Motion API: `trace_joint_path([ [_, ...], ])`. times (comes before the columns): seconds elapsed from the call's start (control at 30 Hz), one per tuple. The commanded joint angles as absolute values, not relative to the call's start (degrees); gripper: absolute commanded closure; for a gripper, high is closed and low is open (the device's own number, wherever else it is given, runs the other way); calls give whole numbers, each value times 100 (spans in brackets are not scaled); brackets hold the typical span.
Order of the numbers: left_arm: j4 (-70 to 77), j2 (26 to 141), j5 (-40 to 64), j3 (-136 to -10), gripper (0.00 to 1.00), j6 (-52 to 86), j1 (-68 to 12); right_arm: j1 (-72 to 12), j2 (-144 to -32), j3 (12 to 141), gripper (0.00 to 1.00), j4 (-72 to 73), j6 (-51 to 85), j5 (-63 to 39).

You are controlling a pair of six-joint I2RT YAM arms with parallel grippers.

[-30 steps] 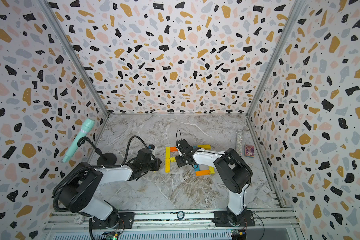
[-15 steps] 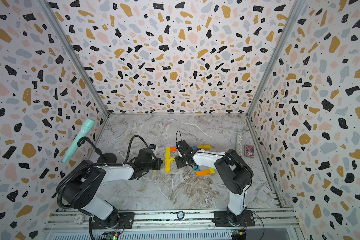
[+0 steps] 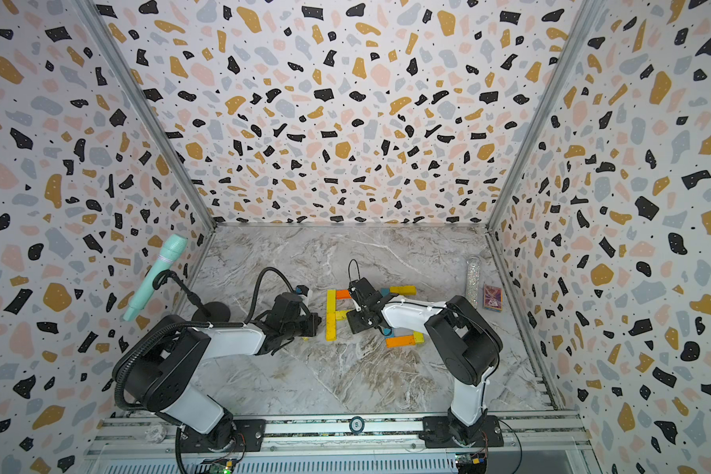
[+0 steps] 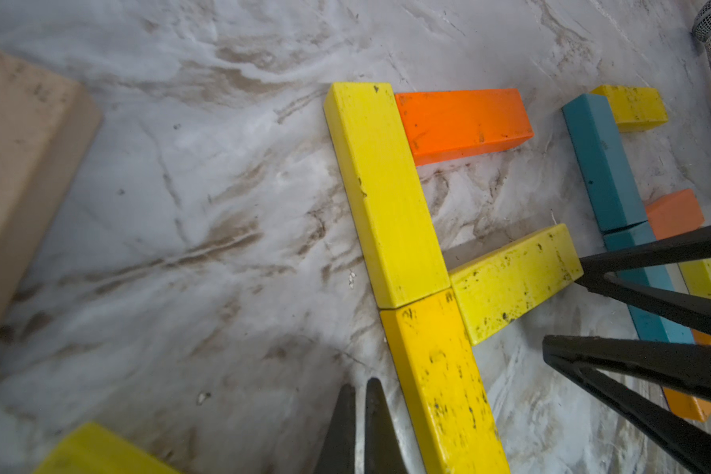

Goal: Assemble the number 6 with building blocks
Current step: Assemble the building block at the center of the board.

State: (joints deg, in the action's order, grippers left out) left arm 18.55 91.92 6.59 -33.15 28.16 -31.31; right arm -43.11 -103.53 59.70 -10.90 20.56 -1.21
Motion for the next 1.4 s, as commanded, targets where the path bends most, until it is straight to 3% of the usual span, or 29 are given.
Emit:
trace_joint_path([
  [0.0,2030,9298,687,-3487,100,2747,-3173,-4333,-10093,5941,37,-1269,2126,-13],
  [0.17,2039,9317,669,-3502,100,2722,-3173,-4251,-9632,5844,37,-1083,2118,-74],
  [0.43,2056,9408,663,-3544,100,2689,-3173,-4043,-8825,5517,49,-797,2061,-237],
  [0.77,2092,9404,653,-3605,100,2703,-3173,-4034,-8240,5040,52,-482,2107,-247],
  [0.93,1573,8835,239,-3919,100,2464,-3172,-4136,-7902,4932,52,-262,1764,-318],
  [1.07,902,7711,-510,-4163,100,2208,-3164,-4296,-7691,4961,50,-233,1443,-248],
  [1.27,88,5939,-1402,-4068,75,2133,-3082,-4586,-7906,5236,49,-471,1292,43],
  [1.37,-156,5025,-1885,-3771,51,2298,-3001,-4937,-8181,5510,45,-543,1139,129],
])
